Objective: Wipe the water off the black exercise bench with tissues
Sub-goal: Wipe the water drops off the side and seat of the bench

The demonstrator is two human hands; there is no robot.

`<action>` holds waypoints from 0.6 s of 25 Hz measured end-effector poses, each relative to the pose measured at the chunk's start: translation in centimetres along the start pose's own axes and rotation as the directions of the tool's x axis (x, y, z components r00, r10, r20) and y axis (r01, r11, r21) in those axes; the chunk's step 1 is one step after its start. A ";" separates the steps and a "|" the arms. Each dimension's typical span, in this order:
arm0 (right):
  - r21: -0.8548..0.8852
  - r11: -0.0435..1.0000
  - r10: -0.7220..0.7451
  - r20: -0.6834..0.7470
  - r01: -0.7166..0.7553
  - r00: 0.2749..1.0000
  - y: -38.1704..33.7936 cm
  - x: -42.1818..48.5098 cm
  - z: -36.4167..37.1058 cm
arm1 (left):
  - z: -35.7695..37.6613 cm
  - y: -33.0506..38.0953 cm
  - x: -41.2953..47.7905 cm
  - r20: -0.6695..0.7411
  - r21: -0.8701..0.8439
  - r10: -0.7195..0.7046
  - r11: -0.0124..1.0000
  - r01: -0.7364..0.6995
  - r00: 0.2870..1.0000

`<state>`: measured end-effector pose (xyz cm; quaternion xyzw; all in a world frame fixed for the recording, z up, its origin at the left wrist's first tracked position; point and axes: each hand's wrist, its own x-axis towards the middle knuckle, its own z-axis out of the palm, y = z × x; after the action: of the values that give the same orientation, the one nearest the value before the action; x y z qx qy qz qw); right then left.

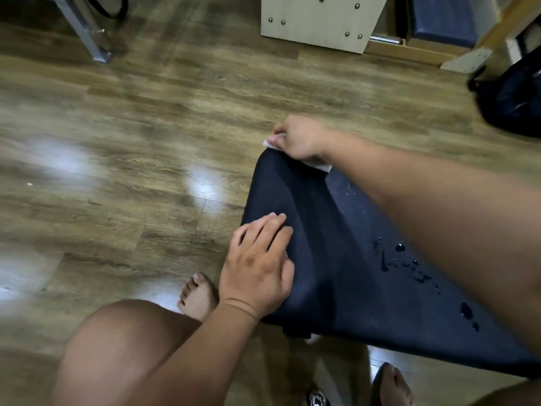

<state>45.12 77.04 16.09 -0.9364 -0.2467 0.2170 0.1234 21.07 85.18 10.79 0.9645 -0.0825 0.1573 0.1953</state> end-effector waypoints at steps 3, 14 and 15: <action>-0.054 0.998 0.023 -0.015 -0.023 1.000 3.2 -2.5 -1.1 | 0.2 -0.2 -0.1 -0.019 0.000 -0.019 1.000 0.019 1.000; -0.074 0.992 0.091 -0.103 -0.099 0.990 2.3 -2.5 -0.3 | 0.2 -0.1 -0.1 -0.033 -0.018 -0.018 1.000 0.017 0.999; -0.067 0.992 0.095 -0.146 -0.105 0.985 2.9 -3.3 0.1 | 0.2 -0.1 0.0 -0.024 -0.024 -0.017 1.000 0.017 1.000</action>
<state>43.62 72.90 16.16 -0.9646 -0.1979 0.1462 0.0948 21.17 85.20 10.58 0.9608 -0.0738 0.1663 0.2090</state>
